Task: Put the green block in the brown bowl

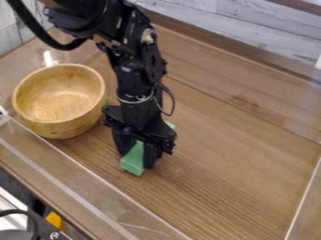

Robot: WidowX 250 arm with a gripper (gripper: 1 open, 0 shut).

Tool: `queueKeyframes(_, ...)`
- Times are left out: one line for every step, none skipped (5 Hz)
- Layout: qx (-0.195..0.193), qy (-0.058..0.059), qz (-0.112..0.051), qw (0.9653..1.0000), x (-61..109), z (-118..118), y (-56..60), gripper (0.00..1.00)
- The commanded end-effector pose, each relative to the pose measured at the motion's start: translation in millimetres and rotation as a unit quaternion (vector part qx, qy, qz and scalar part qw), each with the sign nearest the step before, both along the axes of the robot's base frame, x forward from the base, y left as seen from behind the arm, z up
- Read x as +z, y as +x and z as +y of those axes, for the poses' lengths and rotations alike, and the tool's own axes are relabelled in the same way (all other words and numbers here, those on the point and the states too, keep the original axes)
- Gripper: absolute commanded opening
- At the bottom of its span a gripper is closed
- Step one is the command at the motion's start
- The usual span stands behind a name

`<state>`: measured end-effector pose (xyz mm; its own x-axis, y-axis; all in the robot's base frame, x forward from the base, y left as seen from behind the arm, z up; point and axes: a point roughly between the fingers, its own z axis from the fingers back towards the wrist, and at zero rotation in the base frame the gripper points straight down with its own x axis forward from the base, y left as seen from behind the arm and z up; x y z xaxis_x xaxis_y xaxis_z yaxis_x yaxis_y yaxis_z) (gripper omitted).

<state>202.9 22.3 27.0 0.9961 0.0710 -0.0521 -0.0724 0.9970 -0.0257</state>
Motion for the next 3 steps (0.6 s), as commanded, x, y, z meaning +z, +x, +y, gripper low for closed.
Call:
queueKeyframes(0.004,0.000,-0.023,0.9997,15.4,6.5,7.7,0.00)
queueKeyframes(0.007,-0.002,-0.022,0.9997,19.8,10.4,6.4,0.00)
queueKeyframes(0.011,-0.005,-0.022,0.9997,25.1,14.6,5.6,0.00)
